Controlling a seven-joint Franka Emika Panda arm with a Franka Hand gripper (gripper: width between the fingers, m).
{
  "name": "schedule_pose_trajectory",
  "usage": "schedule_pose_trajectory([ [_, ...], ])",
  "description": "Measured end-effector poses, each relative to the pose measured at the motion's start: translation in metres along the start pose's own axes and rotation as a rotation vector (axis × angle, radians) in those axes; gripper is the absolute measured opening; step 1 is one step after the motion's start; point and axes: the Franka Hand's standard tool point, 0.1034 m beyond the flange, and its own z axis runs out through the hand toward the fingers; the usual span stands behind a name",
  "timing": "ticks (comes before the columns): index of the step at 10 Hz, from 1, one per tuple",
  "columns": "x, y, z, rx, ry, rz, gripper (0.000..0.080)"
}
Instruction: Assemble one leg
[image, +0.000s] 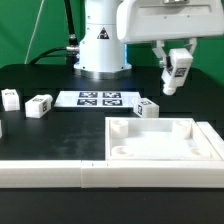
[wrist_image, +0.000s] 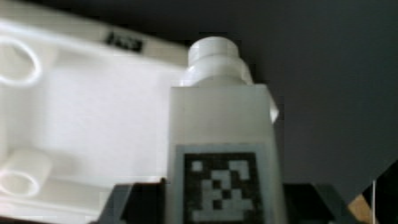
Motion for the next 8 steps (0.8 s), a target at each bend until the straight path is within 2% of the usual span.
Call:
schedule_pose_trajectory([
  [3,0.036,0.012,0.017,0.006,0.023,0.006,0.0290],
  [5,0.057,0.018,0.023,0.006,0.047,-0.020,0.0290],
  [8,0.055,0.019,0.023,-0.005,0.078,-0.022,0.0290],
])
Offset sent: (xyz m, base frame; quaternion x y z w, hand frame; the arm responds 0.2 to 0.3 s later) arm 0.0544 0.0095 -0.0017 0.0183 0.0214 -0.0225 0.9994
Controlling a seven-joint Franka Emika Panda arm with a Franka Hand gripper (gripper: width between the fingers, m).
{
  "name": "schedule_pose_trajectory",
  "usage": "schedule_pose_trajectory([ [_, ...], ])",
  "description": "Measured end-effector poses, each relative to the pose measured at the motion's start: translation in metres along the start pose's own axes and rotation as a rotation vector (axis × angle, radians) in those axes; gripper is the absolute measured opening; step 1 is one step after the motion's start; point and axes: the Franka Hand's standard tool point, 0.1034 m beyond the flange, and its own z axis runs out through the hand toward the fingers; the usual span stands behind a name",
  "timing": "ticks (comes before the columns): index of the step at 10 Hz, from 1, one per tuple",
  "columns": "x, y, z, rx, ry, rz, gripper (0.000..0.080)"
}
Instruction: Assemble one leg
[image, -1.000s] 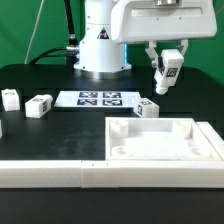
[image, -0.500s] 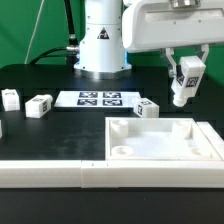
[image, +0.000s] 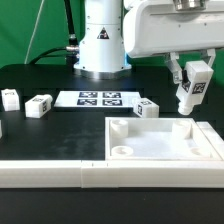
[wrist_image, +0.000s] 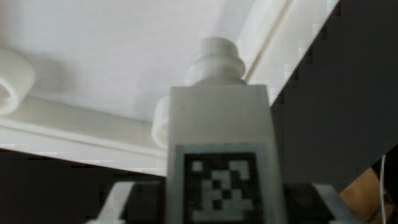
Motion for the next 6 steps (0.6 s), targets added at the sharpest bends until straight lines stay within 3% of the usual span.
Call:
schedule_pose_trajectory([
  [1,0.002,0.003,-0.001,-0.015,0.044,0.000,0.0290],
  [2,0.003,0.010,-0.002,-0.049,0.142,-0.007,0.0290],
  [3,-0.007,0.005,0.004,-0.036,0.105,-0.001,0.0290],
  [6,0.024,-0.005,0.018,-0.004,0.084,0.019,0.0290],
])
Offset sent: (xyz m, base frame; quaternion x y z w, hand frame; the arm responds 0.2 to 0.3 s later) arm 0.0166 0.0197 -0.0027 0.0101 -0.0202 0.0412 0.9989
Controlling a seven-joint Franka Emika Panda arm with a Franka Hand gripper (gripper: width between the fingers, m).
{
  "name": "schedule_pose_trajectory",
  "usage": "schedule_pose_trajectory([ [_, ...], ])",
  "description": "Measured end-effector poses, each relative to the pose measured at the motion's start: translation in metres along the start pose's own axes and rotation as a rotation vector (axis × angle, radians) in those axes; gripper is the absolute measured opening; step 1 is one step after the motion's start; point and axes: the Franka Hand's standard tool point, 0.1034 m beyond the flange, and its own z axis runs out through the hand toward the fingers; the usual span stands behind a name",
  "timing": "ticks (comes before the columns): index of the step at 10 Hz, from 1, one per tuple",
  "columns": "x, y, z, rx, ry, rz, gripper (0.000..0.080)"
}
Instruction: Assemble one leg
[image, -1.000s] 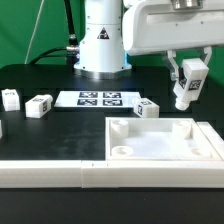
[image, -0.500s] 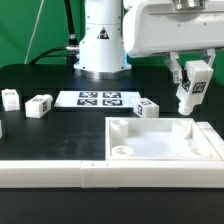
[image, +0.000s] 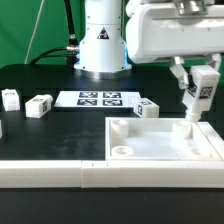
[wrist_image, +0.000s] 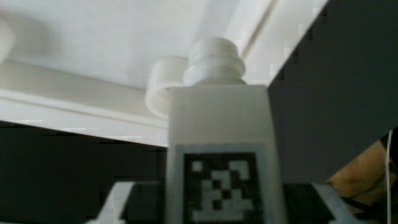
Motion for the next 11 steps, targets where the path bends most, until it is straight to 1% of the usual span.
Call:
schedule_pose_trajectory([
  [1,0.012,0.003,0.006,-0.001,0.020,-0.006,0.0290],
  [2,0.015,0.010,0.013,-0.008,0.035,-0.013,0.0290],
  [3,0.019,0.015,0.017,-0.009,0.032,-0.012,0.0290],
  [4,0.023,0.017,0.017,-0.015,0.054,-0.010,0.0290],
  [5,0.021,0.018,0.018,-0.020,0.066,-0.009,0.0290],
  [7,0.020,0.017,0.019,-0.019,0.062,-0.009,0.0290],
  [8,0.018,0.018,0.022,-0.018,0.059,-0.008,0.0290],
  [11,0.022,0.020,0.037,-0.016,0.060,-0.001,0.0290],
])
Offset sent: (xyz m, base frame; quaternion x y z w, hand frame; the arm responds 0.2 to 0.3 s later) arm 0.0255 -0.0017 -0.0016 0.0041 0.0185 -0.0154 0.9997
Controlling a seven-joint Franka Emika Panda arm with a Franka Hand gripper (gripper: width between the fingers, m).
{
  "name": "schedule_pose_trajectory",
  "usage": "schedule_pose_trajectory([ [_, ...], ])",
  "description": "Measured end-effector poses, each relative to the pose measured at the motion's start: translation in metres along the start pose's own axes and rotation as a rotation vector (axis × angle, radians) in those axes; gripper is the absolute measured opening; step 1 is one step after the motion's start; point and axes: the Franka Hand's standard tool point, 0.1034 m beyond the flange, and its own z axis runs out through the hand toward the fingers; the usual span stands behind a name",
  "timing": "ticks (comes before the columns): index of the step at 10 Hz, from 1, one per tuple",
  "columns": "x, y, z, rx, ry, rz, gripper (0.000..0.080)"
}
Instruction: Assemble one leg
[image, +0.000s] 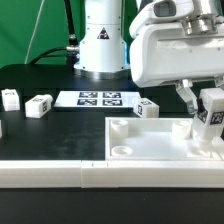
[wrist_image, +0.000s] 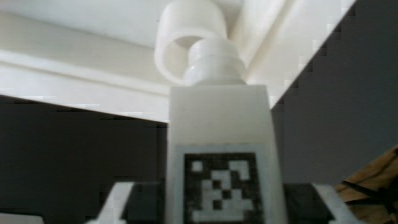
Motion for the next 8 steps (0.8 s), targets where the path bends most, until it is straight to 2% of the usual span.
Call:
schedule_pose_trajectory([
  [3,-0.001,0.003,0.001,-0.007,0.016,0.004,0.0290],
  [6,-0.011,0.004,0.005,-0.014,0.021,0.007,0.0290],
  [8,-0.018,0.003,0.007,-0.027,0.057,0.011,0.0290],
])
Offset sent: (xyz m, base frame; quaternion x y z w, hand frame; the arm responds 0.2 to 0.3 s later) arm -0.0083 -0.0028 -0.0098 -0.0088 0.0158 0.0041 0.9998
